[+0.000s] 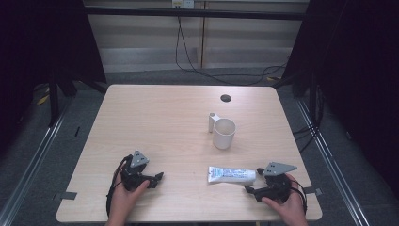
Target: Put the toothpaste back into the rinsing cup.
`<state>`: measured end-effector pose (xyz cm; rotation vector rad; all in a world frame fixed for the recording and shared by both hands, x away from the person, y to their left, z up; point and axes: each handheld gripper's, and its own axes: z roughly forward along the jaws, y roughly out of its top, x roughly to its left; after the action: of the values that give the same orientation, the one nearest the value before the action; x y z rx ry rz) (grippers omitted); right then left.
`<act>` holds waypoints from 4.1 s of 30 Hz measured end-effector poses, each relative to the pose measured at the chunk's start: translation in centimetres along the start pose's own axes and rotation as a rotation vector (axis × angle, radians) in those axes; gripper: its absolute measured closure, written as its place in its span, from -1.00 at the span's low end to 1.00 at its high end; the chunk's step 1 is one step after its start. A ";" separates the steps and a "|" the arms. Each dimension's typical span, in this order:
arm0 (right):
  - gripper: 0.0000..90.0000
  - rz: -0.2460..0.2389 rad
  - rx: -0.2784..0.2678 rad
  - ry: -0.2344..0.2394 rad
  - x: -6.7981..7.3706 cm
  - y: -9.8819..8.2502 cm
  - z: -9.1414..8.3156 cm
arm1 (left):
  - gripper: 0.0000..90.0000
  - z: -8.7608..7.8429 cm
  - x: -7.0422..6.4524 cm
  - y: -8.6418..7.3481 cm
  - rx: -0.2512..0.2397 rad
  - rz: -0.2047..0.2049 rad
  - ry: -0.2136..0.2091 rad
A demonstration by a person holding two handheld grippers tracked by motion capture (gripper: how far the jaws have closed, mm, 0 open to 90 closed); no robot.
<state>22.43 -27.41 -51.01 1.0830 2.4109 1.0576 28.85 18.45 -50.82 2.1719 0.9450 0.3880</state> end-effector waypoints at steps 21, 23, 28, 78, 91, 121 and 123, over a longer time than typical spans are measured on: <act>-0.67 -0.092 0.092 0.037 0.5 3.5 -0.7 | -0.66 0.0 0.0 0.0 0.000 0.003 0.001; -0.67 -0.091 0.094 0.050 0.5 3.8 -0.6 | -0.66 0.0 0.0 0.0 0.001 0.002 0.001; -0.65 -0.147 0.134 0.091 1.3 5.6 0.3 | -0.66 -0.1 0.0 0.0 0.004 0.007 -0.001; -0.30 -0.305 0.369 0.208 3.6 10.6 6.1 | -0.66 -0.1 0.0 0.0 0.004 0.009 -0.003; -0.15 -0.351 0.440 0.208 3.6 11.3 6.6 | -0.66 -0.1 0.0 0.0 0.004 0.009 -0.003; 0.52 -0.287 0.312 0.231 3.6 11.8 5.0 | -0.66 -0.1 0.0 0.0 0.004 0.009 -0.003; 0.52 -0.252 0.272 0.234 3.4 11.9 4.5 | -0.66 -0.1 0.0 0.0 0.004 0.009 -0.003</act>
<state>28.73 -17.29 -45.38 0.7336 2.8516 0.8291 28.84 18.50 -50.79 2.1800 0.9357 0.3878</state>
